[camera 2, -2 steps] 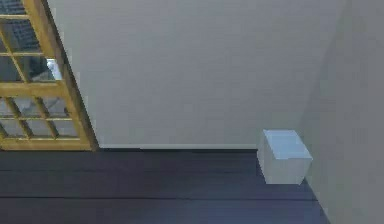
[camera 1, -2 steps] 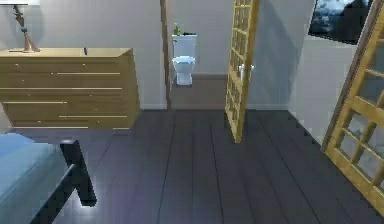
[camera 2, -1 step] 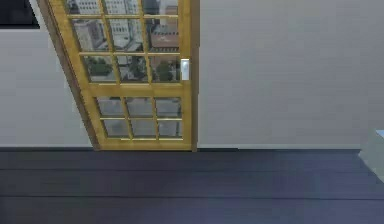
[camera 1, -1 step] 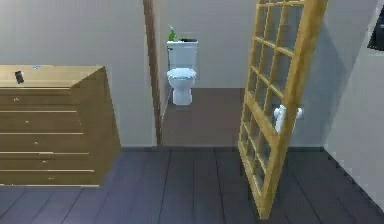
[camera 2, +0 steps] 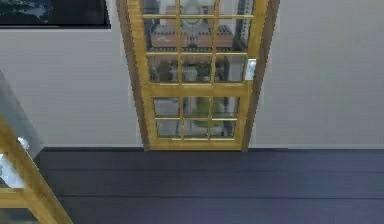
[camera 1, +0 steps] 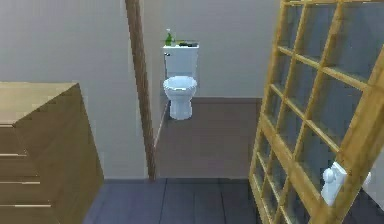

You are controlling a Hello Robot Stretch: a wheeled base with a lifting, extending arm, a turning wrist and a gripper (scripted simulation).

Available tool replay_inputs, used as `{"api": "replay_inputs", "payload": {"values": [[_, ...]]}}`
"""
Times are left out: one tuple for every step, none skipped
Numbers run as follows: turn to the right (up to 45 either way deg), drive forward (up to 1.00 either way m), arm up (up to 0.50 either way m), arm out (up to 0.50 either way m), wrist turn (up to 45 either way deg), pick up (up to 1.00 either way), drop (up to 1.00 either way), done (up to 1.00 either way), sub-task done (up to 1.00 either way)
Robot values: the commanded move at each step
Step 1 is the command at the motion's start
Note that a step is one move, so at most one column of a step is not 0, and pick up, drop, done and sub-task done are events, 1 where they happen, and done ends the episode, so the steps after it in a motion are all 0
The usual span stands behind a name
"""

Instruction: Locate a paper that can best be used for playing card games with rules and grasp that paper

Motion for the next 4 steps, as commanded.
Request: {"api": "replay_inputs", "payload": {"values": [[-45.0,0.00,0.00,0.00,0.0,0.00,0.00,0.00,0.00],[-15.0,0.00,0.00,0.00,0.0,0.00,0.00,0.00,0.00],[0.0,0.70,0.00,0.00,0.0,0.00,0.00,0.00,0.00],[-45.0,0.00,0.00,0.00,0.0,0.00,0.00,0.00,0.00]]}}
